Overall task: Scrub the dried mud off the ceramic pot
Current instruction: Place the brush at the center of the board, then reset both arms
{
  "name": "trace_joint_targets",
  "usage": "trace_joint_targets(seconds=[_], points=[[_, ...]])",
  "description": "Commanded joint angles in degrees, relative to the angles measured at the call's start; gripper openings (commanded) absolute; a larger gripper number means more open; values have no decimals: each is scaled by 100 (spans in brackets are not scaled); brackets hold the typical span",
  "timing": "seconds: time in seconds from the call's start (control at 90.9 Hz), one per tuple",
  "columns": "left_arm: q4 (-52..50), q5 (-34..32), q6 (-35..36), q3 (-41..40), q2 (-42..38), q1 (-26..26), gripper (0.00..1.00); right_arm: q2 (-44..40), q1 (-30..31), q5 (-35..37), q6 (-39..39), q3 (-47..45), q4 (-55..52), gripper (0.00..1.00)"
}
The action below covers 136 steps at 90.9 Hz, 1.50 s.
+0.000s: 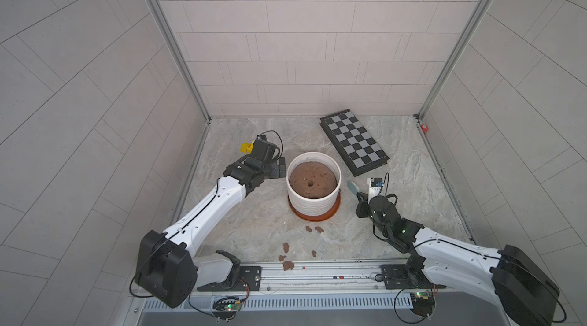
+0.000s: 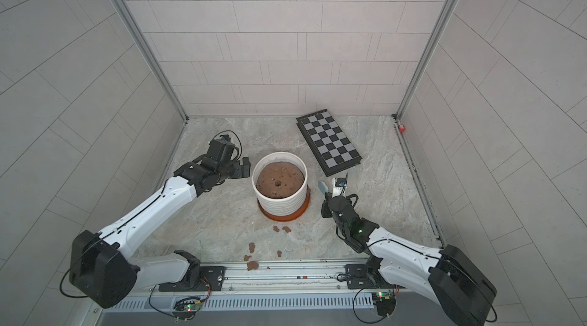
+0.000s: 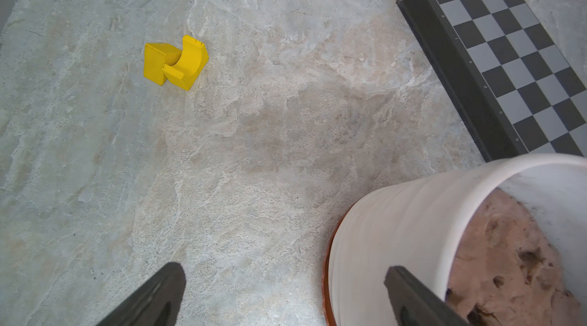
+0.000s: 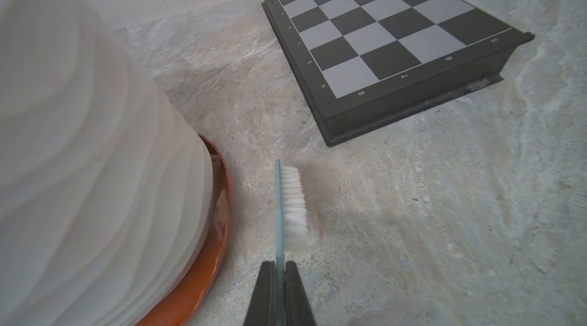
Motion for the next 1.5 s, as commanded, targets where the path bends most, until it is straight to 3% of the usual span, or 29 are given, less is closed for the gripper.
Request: trace_joint_targets(seconds=[0.0,0.132,0.396,0.539,0.66,0.748,0.87,0.925,1.024,1.178,1.332,1.409,1.486], points=[[294,-39,-129,-115,-109,35,100,576,10,246,127,6,1366,2],[253,-38,-136,-214,-87,36,100,1070,6,52,322,-1,1478,11],[426,-200,-259,-457,-141,38,100,1173,19,-177,527,-9,1054,31],[666,-539,-262,-673,-42,36,100,562,19,-129,480,187,213,47],[1089,-1156,58,-827,153,85,100,-324,-127,299,-35,555,-667,68],[1785,-1245,284,-1087,339,382,100,-702,-508,440,-552,927,-1309,79],[2510,-902,564,-1336,634,746,100,-895,-1323,358,-1158,1240,-1638,87],[2497,-495,761,-1233,698,921,100,-919,-1626,369,-1564,1273,-1491,92],[2865,-678,1190,-1310,733,1043,100,-659,-2435,360,-2106,1167,-950,97],[3864,-159,1501,-1892,620,1639,100,-114,-3592,-708,-2262,1030,-132,100],[5084,542,1621,-2424,633,2060,100,841,-3715,-815,-2789,653,1672,100],[5514,528,1838,-2538,786,2066,100,1584,-3716,-819,-2973,632,2435,100],[5887,550,1881,-2620,1024,2084,100,1790,-3726,-1043,-3104,716,2722,100]])
